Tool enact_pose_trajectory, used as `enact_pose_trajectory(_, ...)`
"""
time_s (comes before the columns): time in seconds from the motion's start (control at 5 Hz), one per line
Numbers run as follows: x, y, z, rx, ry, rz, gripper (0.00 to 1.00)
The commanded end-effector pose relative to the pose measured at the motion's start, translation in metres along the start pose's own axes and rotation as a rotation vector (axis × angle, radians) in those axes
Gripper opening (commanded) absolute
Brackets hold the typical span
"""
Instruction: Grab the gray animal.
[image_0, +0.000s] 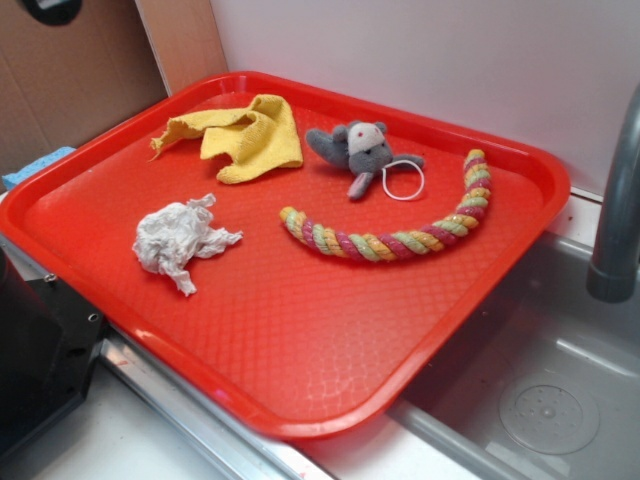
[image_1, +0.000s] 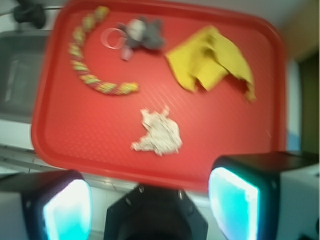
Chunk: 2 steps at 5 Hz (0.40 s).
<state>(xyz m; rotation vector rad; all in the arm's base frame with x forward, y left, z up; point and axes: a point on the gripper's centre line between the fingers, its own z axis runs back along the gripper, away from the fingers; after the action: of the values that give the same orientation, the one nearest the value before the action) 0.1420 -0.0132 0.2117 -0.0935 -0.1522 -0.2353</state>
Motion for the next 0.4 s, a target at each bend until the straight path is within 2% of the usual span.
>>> enact_pose_trajectory(0.0, 0.041, 0.008, -0.025, 0.004, -0.143, -0.361, 1.0)
enact_pose_trajectory(0.2, 0.06, 0.008, -0.04, 0.042, -0.185, -0.533, 1.0)
